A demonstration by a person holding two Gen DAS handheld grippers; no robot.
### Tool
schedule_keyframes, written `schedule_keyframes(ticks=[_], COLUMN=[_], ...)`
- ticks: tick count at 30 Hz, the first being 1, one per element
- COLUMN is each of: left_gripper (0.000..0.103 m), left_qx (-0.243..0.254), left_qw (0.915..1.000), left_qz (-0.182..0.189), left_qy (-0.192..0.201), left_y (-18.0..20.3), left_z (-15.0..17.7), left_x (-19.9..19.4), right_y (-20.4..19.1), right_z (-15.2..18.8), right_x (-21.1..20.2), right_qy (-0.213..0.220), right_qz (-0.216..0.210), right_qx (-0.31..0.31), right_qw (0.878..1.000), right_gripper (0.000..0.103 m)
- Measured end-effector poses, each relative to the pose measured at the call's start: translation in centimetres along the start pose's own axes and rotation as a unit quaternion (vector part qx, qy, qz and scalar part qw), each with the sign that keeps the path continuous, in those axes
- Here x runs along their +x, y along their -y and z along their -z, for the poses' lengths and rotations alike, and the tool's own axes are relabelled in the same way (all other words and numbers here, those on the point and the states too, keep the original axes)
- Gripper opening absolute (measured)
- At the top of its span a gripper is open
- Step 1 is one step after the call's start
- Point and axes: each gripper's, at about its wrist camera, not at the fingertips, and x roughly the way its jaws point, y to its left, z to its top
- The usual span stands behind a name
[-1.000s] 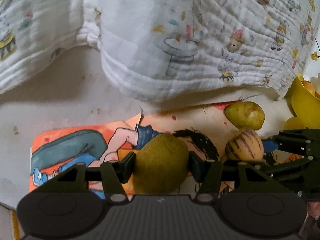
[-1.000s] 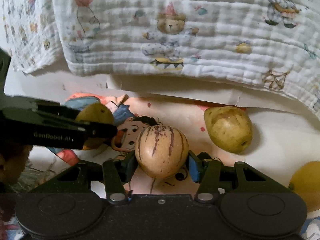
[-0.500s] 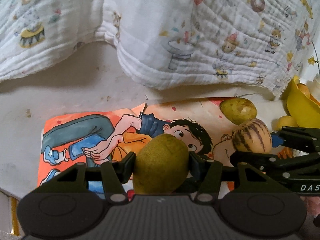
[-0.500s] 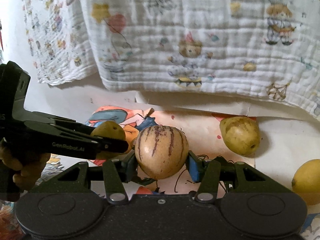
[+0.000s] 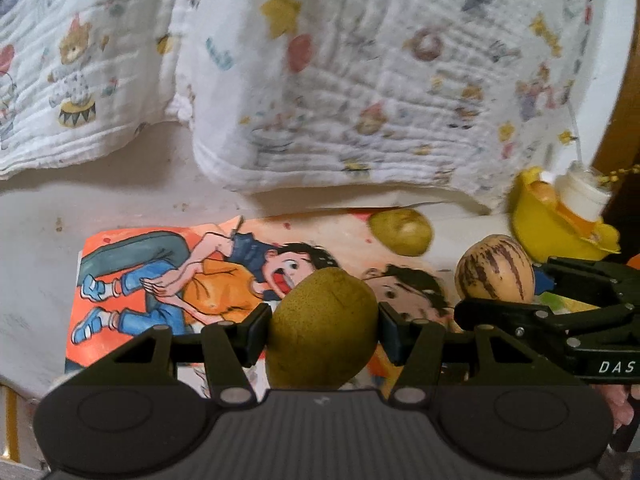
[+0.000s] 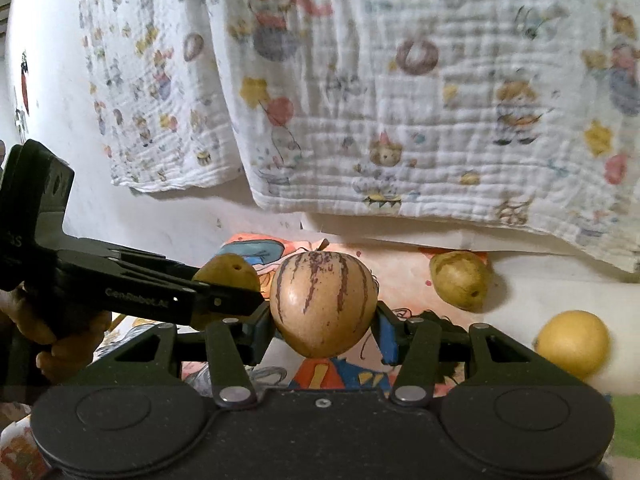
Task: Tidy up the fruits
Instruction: 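Carry the pear and melon over the tray and open both tools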
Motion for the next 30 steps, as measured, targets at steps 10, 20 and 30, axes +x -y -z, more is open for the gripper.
schedule_keyframes(ticks=[10, 20, 30], left_gripper=[0.06, 0.06, 0.06], left_qx=[0.01, 0.009, 0.043], left_qw=[0.9995, 0.9986, 0.9976], left_qz=[0.028, 0.052, 0.053], left_qy=[0.011, 0.007, -0.002], left_y=[3.8, 6.8, 9.8], left_z=[3.9, 9.1, 13.7], left_x=[-4.4, -8.1, -10.9], right_y=[-0.2, -0.9, -2.1], right_z=[3.6, 8.4, 13.1], right_x=[-7.0, -12.1, -16.2], right_qy=[0.014, 0.024, 0.02], right_qz=[0.011, 0.01, 0.016], right_qx=[0.011, 0.032, 0.027], right_qw=[1.0, 0.999, 0.999], right_gripper=[0.054, 0.054, 0.054])
